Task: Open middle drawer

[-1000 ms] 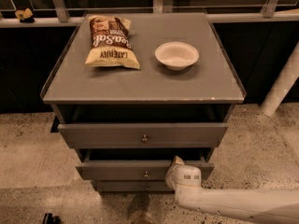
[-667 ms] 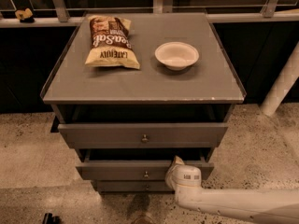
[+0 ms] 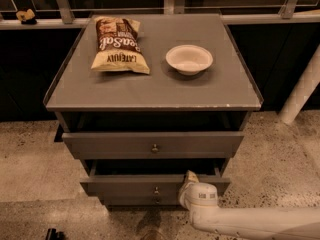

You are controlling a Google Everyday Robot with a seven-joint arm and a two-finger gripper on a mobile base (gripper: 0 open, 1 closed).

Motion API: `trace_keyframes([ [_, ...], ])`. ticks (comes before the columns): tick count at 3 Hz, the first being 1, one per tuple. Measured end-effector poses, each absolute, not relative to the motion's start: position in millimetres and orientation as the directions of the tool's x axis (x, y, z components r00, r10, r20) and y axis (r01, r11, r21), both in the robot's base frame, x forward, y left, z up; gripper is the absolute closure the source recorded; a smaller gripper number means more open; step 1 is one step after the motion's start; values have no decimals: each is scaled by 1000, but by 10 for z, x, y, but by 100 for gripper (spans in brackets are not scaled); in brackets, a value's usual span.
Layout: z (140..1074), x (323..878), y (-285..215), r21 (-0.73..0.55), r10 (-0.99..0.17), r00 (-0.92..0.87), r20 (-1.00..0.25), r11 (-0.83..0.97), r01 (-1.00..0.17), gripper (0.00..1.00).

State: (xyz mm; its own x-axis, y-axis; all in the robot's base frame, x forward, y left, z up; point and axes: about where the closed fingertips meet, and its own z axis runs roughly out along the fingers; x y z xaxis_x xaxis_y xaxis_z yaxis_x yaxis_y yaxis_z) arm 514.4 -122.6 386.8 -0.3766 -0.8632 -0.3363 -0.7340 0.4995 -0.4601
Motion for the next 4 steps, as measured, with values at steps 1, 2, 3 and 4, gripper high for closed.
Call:
trace_keyframes([
  [1, 3881, 5144, -1224, -460, -863, -377, -336, 499, -734, 100],
  [2, 3887, 5102, -1236, -457, -864, -376, -334, 497, -738, 100],
  [3, 3949, 5075, -1226, -450, -861, -376, -344, 502, -738, 100],
  [4, 4081, 4892, -1258, -423, -853, -376, -361, 510, -749, 100],
])
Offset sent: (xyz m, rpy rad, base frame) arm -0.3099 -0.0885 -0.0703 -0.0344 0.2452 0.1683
